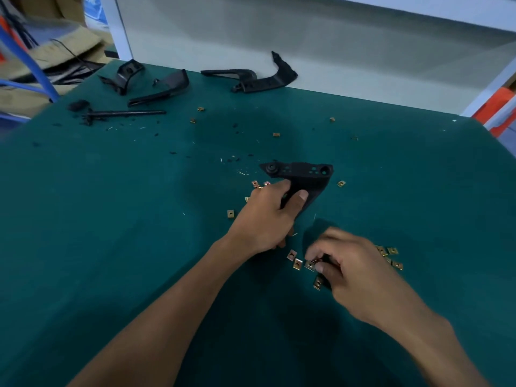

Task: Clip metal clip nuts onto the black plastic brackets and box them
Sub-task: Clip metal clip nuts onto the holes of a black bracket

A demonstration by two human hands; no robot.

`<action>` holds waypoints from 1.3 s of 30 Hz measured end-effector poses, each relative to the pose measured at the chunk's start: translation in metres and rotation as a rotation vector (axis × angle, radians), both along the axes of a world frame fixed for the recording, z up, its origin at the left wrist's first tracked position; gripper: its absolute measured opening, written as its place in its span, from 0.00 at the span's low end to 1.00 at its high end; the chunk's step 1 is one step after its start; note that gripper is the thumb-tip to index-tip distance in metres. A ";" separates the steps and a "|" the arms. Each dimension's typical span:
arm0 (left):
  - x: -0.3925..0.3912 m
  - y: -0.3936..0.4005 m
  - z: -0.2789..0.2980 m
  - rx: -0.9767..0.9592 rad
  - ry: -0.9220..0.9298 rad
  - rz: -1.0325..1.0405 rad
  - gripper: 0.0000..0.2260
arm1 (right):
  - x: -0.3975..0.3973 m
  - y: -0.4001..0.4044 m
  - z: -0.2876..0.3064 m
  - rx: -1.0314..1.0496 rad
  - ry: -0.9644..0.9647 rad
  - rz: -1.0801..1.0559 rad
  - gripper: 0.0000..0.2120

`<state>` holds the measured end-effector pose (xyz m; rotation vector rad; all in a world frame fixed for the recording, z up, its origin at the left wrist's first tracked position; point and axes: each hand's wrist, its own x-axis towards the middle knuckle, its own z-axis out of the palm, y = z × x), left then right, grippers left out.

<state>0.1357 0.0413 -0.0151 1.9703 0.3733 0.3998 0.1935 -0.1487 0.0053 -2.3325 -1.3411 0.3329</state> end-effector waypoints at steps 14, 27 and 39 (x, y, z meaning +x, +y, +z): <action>-0.002 -0.004 0.002 0.117 0.004 0.005 0.16 | -0.002 0.004 0.021 -0.286 -0.299 0.091 0.05; 0.002 -0.007 -0.009 0.409 -0.011 0.069 0.16 | 0.051 0.016 0.054 0.663 0.305 -0.404 0.14; 0.001 -0.021 -0.012 0.688 0.084 0.115 0.16 | 0.045 0.042 0.022 1.046 0.935 -0.599 0.07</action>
